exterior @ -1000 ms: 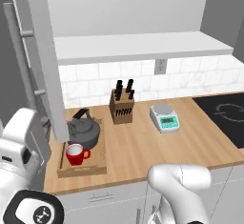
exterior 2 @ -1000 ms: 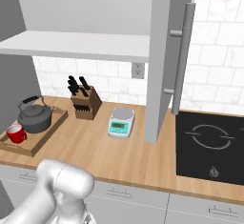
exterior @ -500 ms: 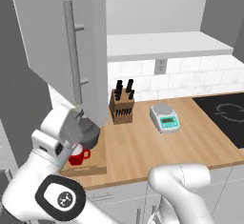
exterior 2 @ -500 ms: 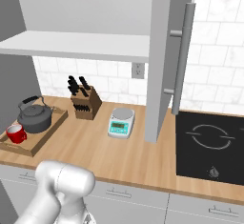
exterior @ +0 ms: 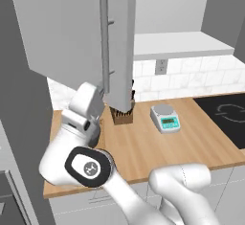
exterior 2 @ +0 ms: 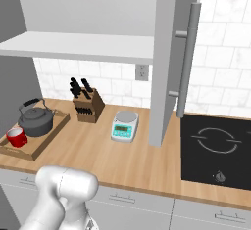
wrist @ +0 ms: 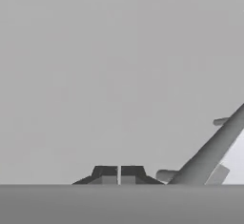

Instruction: Pick the kettle from the counter and place it on the tray. Then pick the mug from the cabinet and place it on the tray. Then close the cabinet doors.

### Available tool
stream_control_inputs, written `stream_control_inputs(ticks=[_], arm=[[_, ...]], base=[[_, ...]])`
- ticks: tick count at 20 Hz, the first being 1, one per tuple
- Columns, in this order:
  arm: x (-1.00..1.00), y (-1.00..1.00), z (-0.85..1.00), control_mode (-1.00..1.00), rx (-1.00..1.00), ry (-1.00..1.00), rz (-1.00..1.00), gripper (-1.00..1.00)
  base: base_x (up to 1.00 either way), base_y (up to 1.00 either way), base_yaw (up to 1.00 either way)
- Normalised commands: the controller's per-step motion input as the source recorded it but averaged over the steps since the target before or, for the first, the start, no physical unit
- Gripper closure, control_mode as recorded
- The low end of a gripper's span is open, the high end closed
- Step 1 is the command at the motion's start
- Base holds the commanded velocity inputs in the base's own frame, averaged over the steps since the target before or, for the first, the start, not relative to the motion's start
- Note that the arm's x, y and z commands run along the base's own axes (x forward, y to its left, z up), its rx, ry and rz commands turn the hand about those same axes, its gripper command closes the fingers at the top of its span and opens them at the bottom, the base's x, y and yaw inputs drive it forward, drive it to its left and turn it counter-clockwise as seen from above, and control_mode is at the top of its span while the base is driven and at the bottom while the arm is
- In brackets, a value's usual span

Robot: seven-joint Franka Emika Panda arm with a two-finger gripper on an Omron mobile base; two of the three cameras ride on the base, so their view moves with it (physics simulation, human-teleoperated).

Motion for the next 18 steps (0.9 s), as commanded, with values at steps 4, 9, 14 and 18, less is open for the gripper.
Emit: stream_control_inputs(ticks=[4, 9, 14, 18], arm=[[0.17, -0.03, 0.50, -1.00, -0.14, 0.00, -0.01, 1.00], [0.39, 0.00, 0.29, -1.00, -0.09, 0.09, 0.00, 1.00], [0.13, 0.00, 0.64, -1.00, 0.01, 0.43, 0.01, 1.00], [0.62, 0.00, 0.18, -1.00, 0.13, 0.67, 0.17, 1.00]], base=[[0.00, 0.00, 0.00], [0.00, 0.00, 0.00], [0.00, 0.00, 0.00], [0.00, 0.00, 0.00]])
